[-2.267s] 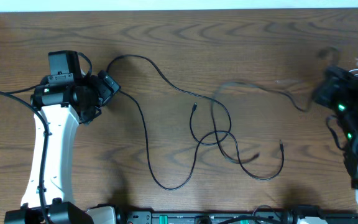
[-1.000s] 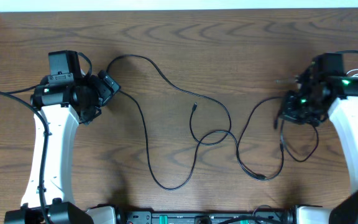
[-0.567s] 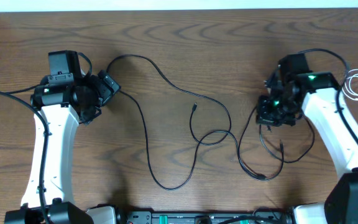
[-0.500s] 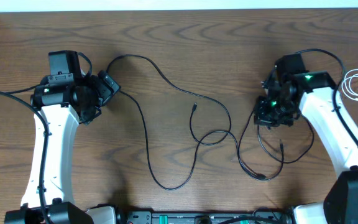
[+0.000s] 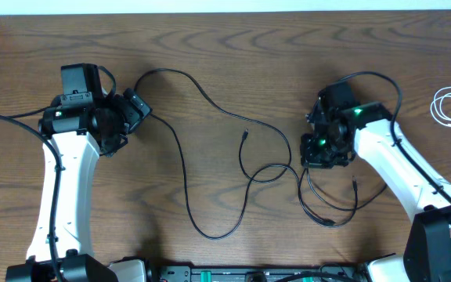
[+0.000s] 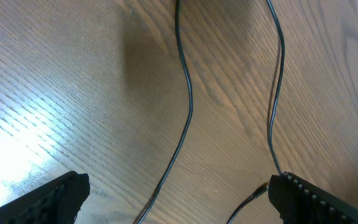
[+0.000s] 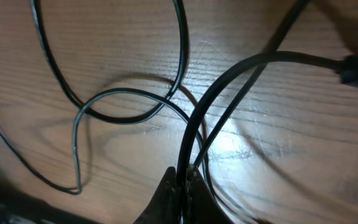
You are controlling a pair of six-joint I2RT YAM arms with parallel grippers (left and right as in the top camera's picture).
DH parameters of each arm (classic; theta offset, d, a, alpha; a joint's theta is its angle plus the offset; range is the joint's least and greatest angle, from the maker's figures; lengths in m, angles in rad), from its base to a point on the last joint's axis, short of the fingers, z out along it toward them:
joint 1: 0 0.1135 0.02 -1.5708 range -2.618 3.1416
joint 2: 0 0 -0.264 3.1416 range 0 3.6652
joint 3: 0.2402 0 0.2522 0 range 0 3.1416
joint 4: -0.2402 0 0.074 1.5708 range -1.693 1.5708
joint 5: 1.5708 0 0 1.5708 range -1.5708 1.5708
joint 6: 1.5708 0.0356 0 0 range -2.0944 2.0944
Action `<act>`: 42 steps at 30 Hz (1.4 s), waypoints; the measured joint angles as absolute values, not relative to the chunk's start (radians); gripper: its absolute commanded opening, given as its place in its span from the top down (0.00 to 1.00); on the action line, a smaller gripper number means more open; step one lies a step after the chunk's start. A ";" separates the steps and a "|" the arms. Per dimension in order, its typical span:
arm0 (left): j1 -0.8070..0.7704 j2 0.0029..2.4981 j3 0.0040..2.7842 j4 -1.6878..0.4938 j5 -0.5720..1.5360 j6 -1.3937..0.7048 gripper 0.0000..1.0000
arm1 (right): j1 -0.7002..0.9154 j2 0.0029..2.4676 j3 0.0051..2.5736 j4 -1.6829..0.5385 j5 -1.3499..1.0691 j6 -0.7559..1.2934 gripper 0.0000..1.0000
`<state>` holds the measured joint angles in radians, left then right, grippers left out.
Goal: Untangle cables
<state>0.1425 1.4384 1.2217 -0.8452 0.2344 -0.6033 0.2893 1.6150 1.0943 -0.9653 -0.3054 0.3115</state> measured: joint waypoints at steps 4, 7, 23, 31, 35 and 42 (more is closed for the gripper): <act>0.142 1.438 1.222 -0.846 0.234 -0.603 0.02 | 0.313 1.615 1.041 -0.932 -0.301 0.322 0.97; 0.142 1.438 1.222 -0.846 0.234 -0.603 0.02 | 0.318 1.615 1.005 -0.902 -0.299 0.329 0.97; 0.142 1.438 1.222 -0.846 0.234 -0.603 0.02 | 0.318 1.615 0.951 -0.853 -0.296 0.361 0.63; 0.142 1.438 1.222 -0.846 0.234 -0.603 0.02 | 0.318 1.615 0.831 -0.716 -0.298 0.395 0.61; 0.142 1.438 1.222 -0.846 0.234 -0.603 0.02 | 0.318 1.615 0.796 -0.645 -0.311 0.402 0.69; 0.142 1.438 1.222 -0.846 0.235 -0.603 0.02 | 0.318 1.615 0.794 -0.620 -0.339 0.410 0.81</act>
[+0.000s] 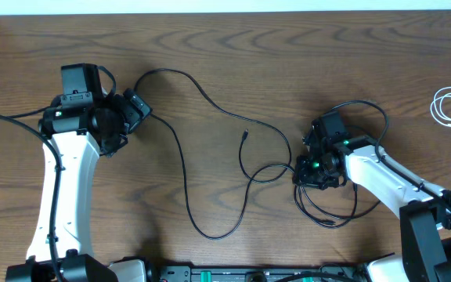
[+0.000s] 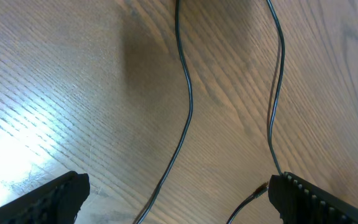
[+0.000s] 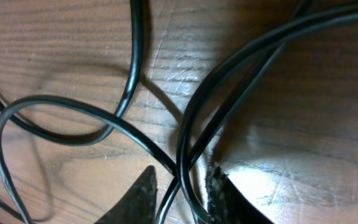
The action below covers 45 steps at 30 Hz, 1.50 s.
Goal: Untangle cables
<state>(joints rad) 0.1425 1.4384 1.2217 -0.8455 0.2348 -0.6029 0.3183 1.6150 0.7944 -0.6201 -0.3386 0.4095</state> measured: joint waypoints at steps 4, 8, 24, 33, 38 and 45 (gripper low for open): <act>0.142 1.438 1.222 -0.846 0.234 -0.603 0.02 | 0.318 1.615 0.794 -0.632 -0.377 0.405 0.84; 0.142 1.438 1.222 -0.846 0.234 -0.603 0.02 | 0.318 1.615 0.794 -0.640 -0.450 0.377 0.89; 0.142 1.438 1.222 -0.846 0.234 -0.603 0.02 | 0.318 1.615 0.767 -0.646 -0.519 0.364 0.83; 0.142 1.438 1.222 -0.846 0.234 -0.603 0.02 | 0.338 1.615 0.696 -0.518 -0.538 0.399 0.91; 0.142 1.438 1.222 -0.846 0.234 -0.603 0.02 | 0.371 1.615 0.683 -0.467 -0.538 0.408 0.99; 0.142 1.438 1.222 -0.846 0.234 -0.603 0.02 | 0.367 1.610 0.693 -0.471 -0.606 0.380 0.99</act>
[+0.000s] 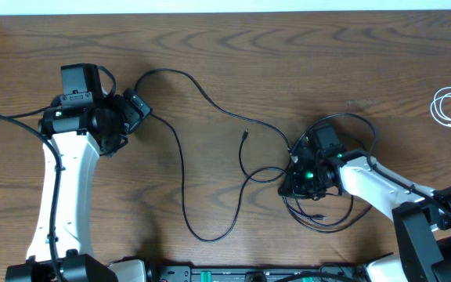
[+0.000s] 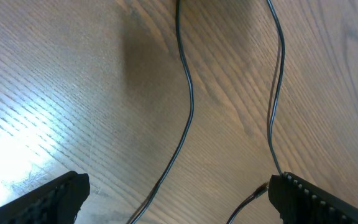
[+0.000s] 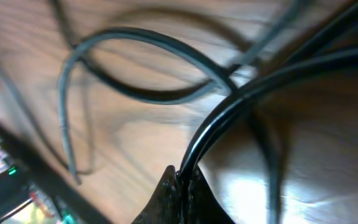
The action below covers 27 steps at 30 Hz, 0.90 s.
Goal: Untangle cables
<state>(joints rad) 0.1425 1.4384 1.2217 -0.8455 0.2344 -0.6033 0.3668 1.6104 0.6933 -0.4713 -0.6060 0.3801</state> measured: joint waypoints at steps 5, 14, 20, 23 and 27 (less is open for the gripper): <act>0.142 1.438 1.222 -0.846 0.235 -0.603 0.02 | 0.344 1.506 0.741 -0.473 -0.659 0.359 0.99; 0.142 1.438 1.222 -0.846 0.234 -0.603 0.02 | 0.295 1.189 0.875 -0.456 -0.521 0.351 0.99; 0.142 1.438 1.222 -0.846 0.234 -0.603 0.02 | 0.245 1.038 0.883 -0.450 -0.306 0.347 0.99; 0.142 1.438 1.222 -0.846 0.234 -0.603 0.02 | 0.212 0.993 0.883 -0.455 -0.176 0.347 0.99; 0.142 1.438 1.222 -0.846 0.235 -0.603 0.02 | 0.151 0.966 0.883 -0.459 -0.018 0.347 0.99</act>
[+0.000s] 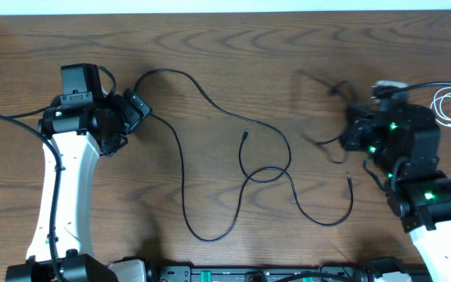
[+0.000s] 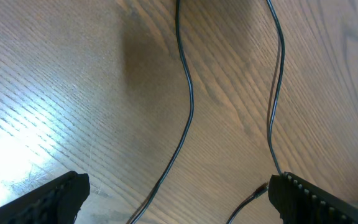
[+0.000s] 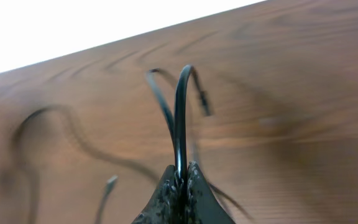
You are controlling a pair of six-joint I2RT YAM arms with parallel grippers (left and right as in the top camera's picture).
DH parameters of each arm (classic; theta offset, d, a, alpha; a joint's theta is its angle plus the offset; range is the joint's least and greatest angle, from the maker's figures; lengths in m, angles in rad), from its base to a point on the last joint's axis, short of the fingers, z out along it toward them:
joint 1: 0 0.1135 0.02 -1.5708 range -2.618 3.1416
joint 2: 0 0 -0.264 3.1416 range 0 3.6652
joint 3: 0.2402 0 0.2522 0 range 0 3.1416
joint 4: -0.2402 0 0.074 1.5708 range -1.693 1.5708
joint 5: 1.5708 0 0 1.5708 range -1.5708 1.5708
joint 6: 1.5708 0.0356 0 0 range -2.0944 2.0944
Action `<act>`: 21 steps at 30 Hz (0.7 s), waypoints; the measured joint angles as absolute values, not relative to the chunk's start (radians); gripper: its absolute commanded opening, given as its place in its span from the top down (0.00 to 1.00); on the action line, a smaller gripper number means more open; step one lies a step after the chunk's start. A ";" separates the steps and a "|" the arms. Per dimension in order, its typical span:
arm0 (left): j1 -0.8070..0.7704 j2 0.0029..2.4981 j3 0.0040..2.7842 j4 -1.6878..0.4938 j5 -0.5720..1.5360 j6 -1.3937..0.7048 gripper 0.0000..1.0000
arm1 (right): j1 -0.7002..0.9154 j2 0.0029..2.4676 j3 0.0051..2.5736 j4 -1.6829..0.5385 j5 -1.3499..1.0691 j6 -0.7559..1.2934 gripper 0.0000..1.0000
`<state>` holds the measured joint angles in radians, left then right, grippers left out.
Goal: Untangle cables
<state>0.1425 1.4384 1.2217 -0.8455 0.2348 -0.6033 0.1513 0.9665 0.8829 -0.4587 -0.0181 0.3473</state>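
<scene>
A long thin black cable winds over the wooden table from the left arm to the right of centre. Two of its strands and a plug tip show in the left wrist view. My left gripper hovers open above these strands, holding nothing. My right gripper is raised at the right and shut on a thicker black cable. That cable arches up from the jaws and trails blurred toward the table's far side.
A coiled white cable lies at the far right edge. The table's far edge meets a white surface along the top of the overhead view. A dark rail runs along the near edge.
My right gripper was low on the table, shut on the thick cable at the tangle. Now it is raised, farther right and back, with that cable pulled off the thin one. The left arm is unchanged.
The right gripper was first shut on the thick cable right of centre. Then it stood open around that cable, lower and nearer the crossing. Then it was shut on it again by the thin cable's loop. Now the thick cable hangs lifted away. The left gripper stayed open throughout.
</scene>
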 measured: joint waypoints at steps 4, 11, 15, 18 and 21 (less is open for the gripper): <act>0.142 1.438 1.222 -0.846 0.234 -0.603 0.02 | 0.071 0.966 0.883 -0.446 0.087 0.347 0.99; 0.142 1.438 1.222 -0.846 0.234 -0.603 0.02 | -0.107 0.952 0.883 -0.421 0.194 0.347 0.99; 0.142 1.438 1.222 -0.846 0.235 -0.603 0.02 | -0.218 0.952 0.883 -0.421 0.277 0.347 0.99; 0.142 1.438 1.222 -0.846 0.235 -0.603 0.02 | -0.300 0.973 0.883 -0.421 0.313 0.353 0.99; 0.142 1.438 1.222 -0.846 0.235 -0.603 0.02 | -0.364 1.007 0.883 -0.419 0.330 0.376 0.99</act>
<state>0.1425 1.4384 1.2217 -0.8455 0.2348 -0.6033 -0.3637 1.0065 0.8829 -0.4187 0.3298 0.3756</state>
